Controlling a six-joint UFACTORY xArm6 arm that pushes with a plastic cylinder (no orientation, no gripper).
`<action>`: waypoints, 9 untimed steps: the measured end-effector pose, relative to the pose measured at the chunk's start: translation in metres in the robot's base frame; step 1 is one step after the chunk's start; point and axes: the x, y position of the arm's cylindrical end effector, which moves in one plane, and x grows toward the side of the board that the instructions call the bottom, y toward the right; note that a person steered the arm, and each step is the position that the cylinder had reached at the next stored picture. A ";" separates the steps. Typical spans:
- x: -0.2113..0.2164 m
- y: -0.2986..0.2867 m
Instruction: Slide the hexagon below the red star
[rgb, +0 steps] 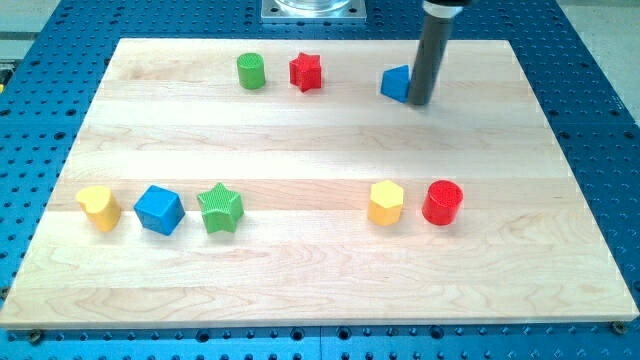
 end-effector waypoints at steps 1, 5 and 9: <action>-0.013 -0.023; 0.197 0.032; 0.170 -0.131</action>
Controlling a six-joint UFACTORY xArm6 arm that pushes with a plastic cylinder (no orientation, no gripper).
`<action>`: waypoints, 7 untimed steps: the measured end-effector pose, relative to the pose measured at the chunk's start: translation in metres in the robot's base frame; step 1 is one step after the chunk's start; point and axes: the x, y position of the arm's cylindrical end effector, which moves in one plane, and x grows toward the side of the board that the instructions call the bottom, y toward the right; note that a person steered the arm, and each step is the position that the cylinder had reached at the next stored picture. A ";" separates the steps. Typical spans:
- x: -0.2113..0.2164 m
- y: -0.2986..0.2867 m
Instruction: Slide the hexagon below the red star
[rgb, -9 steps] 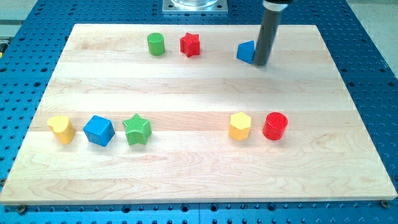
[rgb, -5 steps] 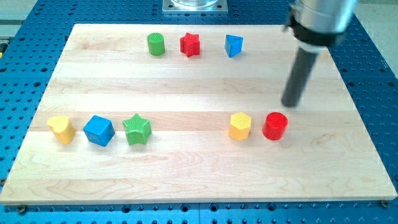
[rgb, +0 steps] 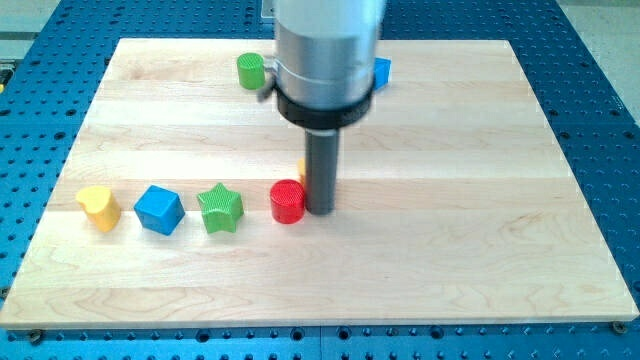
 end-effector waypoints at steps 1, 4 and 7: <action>-0.051 -0.001; -0.120 0.002; 0.072 0.011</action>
